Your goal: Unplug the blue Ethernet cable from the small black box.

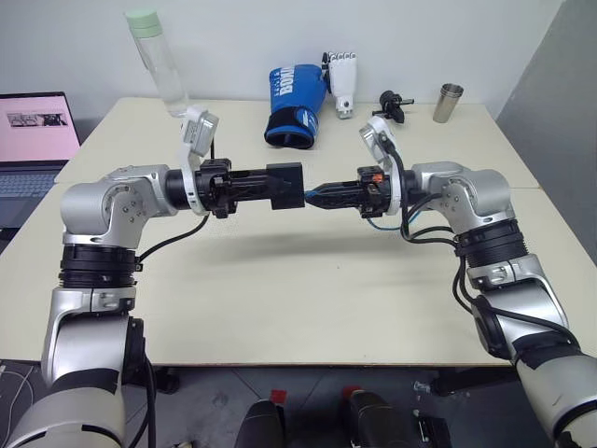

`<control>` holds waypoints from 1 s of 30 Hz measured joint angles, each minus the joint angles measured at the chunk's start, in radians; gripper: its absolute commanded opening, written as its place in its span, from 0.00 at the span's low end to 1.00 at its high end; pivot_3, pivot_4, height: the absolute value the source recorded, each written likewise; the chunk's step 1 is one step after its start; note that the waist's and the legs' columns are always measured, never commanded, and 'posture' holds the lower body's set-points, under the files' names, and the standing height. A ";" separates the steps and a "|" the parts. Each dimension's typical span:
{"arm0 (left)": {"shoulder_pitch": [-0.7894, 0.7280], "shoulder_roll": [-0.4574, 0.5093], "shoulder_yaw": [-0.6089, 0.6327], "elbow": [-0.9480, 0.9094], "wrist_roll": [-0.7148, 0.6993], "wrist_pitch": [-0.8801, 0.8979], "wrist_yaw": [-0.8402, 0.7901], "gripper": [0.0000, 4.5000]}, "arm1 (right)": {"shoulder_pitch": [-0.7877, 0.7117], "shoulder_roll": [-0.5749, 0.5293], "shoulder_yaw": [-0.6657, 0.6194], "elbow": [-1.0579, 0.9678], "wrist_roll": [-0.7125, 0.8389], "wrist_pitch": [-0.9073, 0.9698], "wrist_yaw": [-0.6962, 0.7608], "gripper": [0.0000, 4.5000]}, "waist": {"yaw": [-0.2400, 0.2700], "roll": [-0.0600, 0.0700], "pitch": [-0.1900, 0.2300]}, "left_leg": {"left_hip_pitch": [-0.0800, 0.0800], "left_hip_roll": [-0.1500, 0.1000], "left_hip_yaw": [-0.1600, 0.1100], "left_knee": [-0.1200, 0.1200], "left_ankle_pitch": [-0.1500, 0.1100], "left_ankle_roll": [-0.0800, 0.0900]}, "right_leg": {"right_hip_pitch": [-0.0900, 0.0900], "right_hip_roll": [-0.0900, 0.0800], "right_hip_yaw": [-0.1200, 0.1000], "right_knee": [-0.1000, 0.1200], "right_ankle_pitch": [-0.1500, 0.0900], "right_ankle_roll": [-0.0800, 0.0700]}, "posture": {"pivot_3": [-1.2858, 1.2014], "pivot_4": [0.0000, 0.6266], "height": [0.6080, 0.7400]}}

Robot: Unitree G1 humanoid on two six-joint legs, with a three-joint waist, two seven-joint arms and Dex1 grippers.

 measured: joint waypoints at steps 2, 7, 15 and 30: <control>0.000 -0.001 -0.002 -0.001 0.000 0.000 0.000 0.18 | 0.000 -0.001 0.000 0.006 0.000 0.000 0.008 0.01 | -0.001 0.000 0.000 | 0.000 0.000 0.000 0.000 0.000 0.000 | 0.000 0.000 0.000 0.000 0.000 0.000 | 0.52 0.24 1.00; 0.001 -0.003 -0.003 -0.006 0.000 0.000 0.000 0.18 | -0.002 -0.004 0.001 0.011 -0.002 0.000 0.023 0.01 | -0.002 0.000 0.000 | 0.000 0.000 0.000 0.000 0.000 0.000 | 0.000 0.000 0.000 0.000 0.000 0.000 | 0.52 0.24 1.00; 0.012 -0.003 -0.003 -0.027 -0.001 0.000 0.003 0.18 | -0.009 -0.012 0.009 0.015 -0.011 0.008 0.041 0.01 | -0.002 0.000 0.000 | 0.000 0.000 0.000 0.000 0.000 0.000 | 0.000 0.000 0.000 0.000 0.000 0.000 | 0.52 0.24 1.00; 0.047 -0.002 -0.053 -0.112 -0.035 0.002 0.005 0.18 | 0.046 -0.127 0.047 -0.114 0.026 0.050 0.092 0.01 | -0.005 0.001 0.001 | 0.000 0.000 0.000 0.000 0.000 0.000 | 0.000 0.001 0.000 -0.001 0.000 0.000 | 0.52 0.24 1.00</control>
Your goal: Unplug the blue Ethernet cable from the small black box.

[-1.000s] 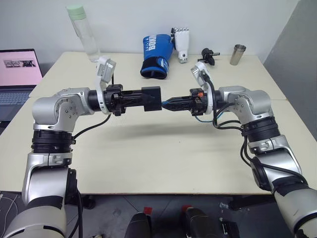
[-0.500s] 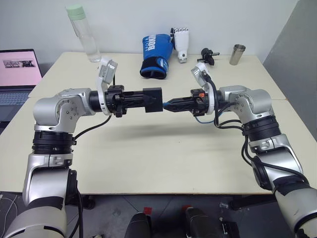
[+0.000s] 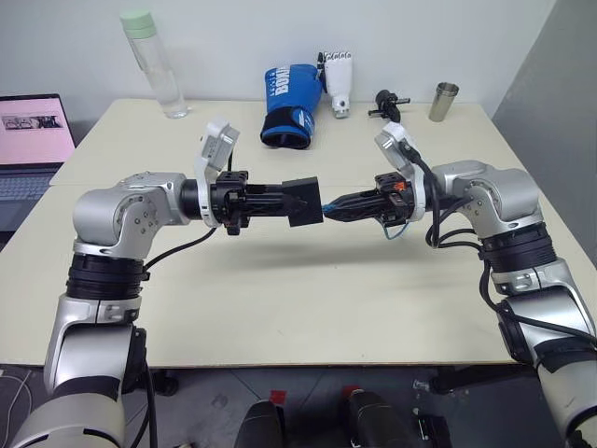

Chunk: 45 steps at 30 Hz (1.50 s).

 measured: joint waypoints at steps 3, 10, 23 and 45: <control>-0.007 0.000 -0.004 0.016 0.001 -0.001 0.000 0.18 | 0.000 0.000 0.000 -0.002 0.004 0.003 -0.016 0.01 | 0.000 0.000 0.000 | 0.000 0.000 0.000 0.000 0.000 0.000 | 0.000 0.000 0.000 0.000 0.000 0.000 | 0.52 0.24 1.00; -0.011 0.002 -0.007 0.032 0.003 -0.005 -0.002 0.18 | 0.008 -0.001 -0.001 -0.031 0.025 0.036 -0.056 0.20 | 0.000 0.000 0.000 | 0.000 0.000 0.000 0.000 0.000 0.000 | 0.000 0.000 0.000 0.000 0.000 0.000 | 0.52 0.24 1.00; -0.017 0.052 0.044 0.077 0.022 -0.023 -0.003 0.18 | 0.034 -0.008 -0.015 0.011 0.020 0.062 -0.084 0.37 | -0.006 0.001 0.001 | 0.000 0.000 0.000 0.000 0.000 0.000 | 0.000 0.000 0.000 -0.001 0.000 0.000 | 0.52 0.24 1.00; -0.006 0.052 0.035 0.045 0.021 -0.002 -0.026 0.18 | -0.119 0.086 0.001 0.135 -0.020 -0.011 0.004 0.37 | -0.009 0.002 0.001 | -0.001 0.000 0.000 0.000 0.000 0.000 | -0.001 0.000 0.000 0.000 0.000 0.000 | 0.52 0.24 1.00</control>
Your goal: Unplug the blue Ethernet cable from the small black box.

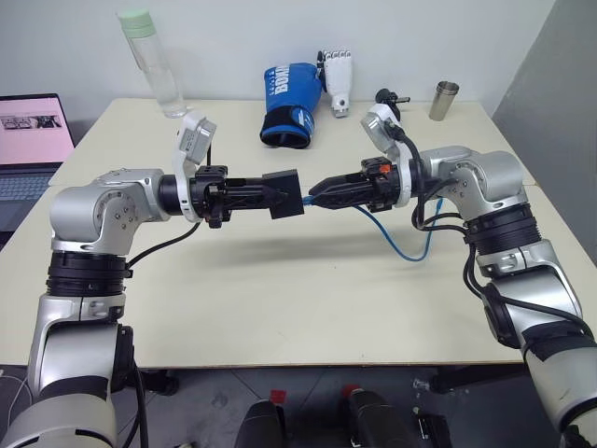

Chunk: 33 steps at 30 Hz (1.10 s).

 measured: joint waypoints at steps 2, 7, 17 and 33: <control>0.000 0.000 0.000 -0.002 0.000 0.000 0.001 0.18 | 0.000 0.007 0.005 0.005 -0.009 -0.012 0.001 0.37 | 0.000 0.000 0.000 | 0.000 0.000 0.000 0.000 0.000 0.000 | 0.000 0.000 0.000 0.000 0.000 0.000 | 0.52 0.24 1.00; 0.002 0.000 0.000 -0.010 0.000 0.003 0.005 0.18 | 0.000 0.026 0.008 0.036 -0.029 -0.040 -0.001 0.37 | 0.000 0.000 0.000 | 0.000 0.000 0.000 0.000 0.000 0.000 | 0.000 0.000 0.000 0.000 0.000 0.000 | 0.52 0.24 1.00; 0.004 0.000 0.000 -0.012 0.000 0.006 0.009 0.18 | -0.003 0.026 0.008 0.073 -0.057 -0.059 0.002 0.34 | 0.000 0.000 0.000 | 0.000 0.000 0.000 0.000 0.000 0.000 | 0.000 0.000 0.000 0.000 0.000 0.000 | 0.52 0.24 1.00; 0.003 -0.005 0.000 -0.011 0.000 0.005 0.024 0.18 | 0.001 0.021 0.007 0.065 -0.058 -0.053 0.022 0.02 | 0.000 0.000 0.000 | 0.000 0.000 0.000 0.000 0.000 0.000 | 0.000 0.000 0.000 0.000 0.000 0.000 | 0.52 0.24 1.00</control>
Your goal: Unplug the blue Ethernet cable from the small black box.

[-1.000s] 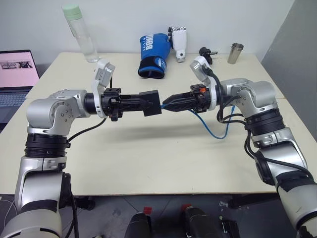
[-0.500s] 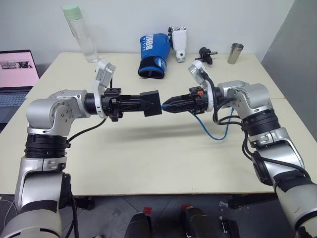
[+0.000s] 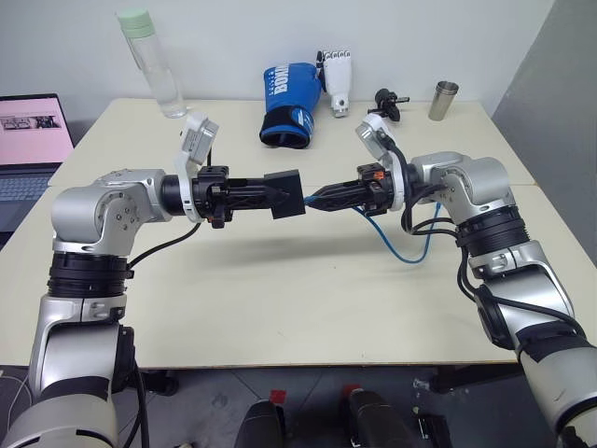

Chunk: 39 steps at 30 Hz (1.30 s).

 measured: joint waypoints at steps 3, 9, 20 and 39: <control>0.000 -0.001 0.000 0.000 0.000 0.000 0.000 0.18 | 0.000 -0.002 0.000 0.000 0.000 0.002 0.003 0.02 | 0.000 0.000 0.000 | 0.000 0.000 0.000 0.000 0.000 0.000 | 0.000 0.000 0.000 0.000 0.000 0.000 | 0.52 0.24 1.00; 0.016 0.008 -0.002 -0.015 -0.001 0.001 -0.005 0.18 | 0.029 -0.128 0.012 -0.023 -0.007 0.017 0.052 0.02 | 0.007 0.000 0.000 | 0.000 0.000 0.000 0.000 0.000 0.000 | 0.000 -0.001 0.000 -0.001 0.000 0.000 | 0.52 0.24 1.00; 0.012 0.014 -0.002 -0.005 0.002 -0.005 -0.012 0.18 | 0.083 -0.179 0.019 -0.038 -0.042 -0.012 0.023 0.02 | -0.004 0.000 0.000 | 0.000 0.000 0.000 0.000 0.000 0.000 | 0.000 0.001 0.001 0.000 0.000 0.000 | 0.52 0.24 1.00; 0.010 0.013 -0.003 0.002 0.003 -0.005 -0.018 0.18 | 0.466 0.057 0.021 -0.140 -0.449 -0.405 -0.815 0.18 | -0.003 0.000 0.000 | -0.001 0.000 0.001 0.000 0.000 0.000 | -0.001 0.000 0.003 0.001 0.000 0.000 | 0.52 0.24 1.00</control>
